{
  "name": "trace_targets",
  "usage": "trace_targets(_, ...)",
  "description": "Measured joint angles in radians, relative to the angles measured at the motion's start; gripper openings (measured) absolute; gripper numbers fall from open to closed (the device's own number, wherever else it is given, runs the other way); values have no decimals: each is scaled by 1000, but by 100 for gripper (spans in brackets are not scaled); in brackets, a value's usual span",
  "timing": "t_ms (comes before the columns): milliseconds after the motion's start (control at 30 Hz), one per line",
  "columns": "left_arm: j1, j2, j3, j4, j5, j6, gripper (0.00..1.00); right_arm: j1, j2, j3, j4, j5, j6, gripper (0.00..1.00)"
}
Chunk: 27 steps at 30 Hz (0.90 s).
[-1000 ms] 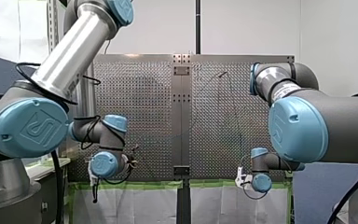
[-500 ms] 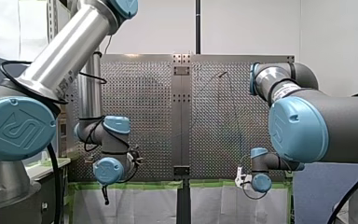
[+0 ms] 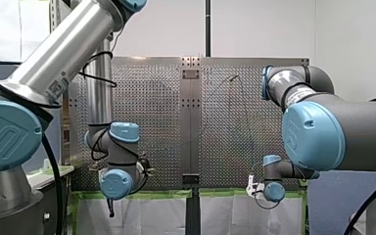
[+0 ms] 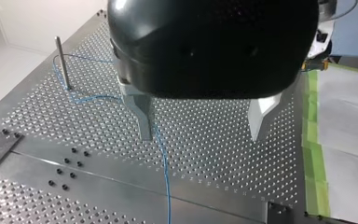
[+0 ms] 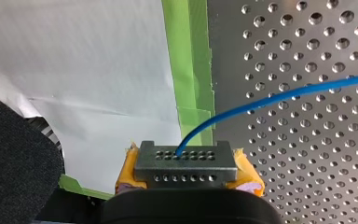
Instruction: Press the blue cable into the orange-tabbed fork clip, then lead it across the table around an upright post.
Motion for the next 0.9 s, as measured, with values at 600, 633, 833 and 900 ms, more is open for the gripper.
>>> trace_targets(600, -186, 1, 0, 3, -103, -20, 99, 12, -1, 0, 18, 0, -29, 0)
trace_targets(633, -192, 1, 0, 4, -103, -22, 99, 13, -1, 0, 19, 0, -29, 0)
trace_targets(833, -206, 1, 0, 4, -102, -29, 99, 13, -2, 0, 20, -1, -30, 0)
trace_targets(900, -207, 1, 0, 5, -102, -29, 99, 13, -2, 0, 20, -1, -30, 0)
